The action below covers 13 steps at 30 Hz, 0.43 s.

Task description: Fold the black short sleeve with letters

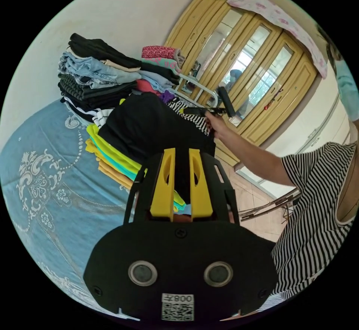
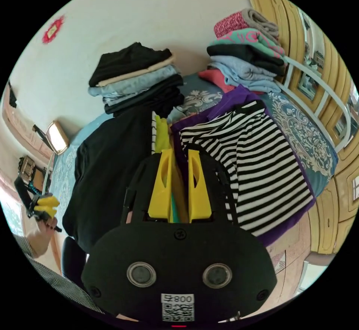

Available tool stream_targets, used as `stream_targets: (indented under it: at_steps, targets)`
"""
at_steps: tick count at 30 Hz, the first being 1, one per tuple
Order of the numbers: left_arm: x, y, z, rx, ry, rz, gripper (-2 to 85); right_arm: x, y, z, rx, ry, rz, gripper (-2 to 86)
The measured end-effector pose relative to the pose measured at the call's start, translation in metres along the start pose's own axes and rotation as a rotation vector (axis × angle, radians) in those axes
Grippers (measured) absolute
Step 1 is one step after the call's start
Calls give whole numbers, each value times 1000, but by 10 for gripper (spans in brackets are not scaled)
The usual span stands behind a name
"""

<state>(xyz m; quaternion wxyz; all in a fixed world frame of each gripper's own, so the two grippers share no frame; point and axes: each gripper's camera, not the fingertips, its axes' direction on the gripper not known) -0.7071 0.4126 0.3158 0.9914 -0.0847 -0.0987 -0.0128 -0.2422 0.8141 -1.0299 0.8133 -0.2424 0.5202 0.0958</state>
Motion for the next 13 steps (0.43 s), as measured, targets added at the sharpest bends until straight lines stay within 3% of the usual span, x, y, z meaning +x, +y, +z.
stream_targets:
  at_steps: [9,13]
  targets:
    - [45,-14,-13,-48,37,-48,53,50,-101,79,-208,142,37,64]
    - [62,-30,-28,-38,42,-65,43,73,-126,70,-188,132,43,42]
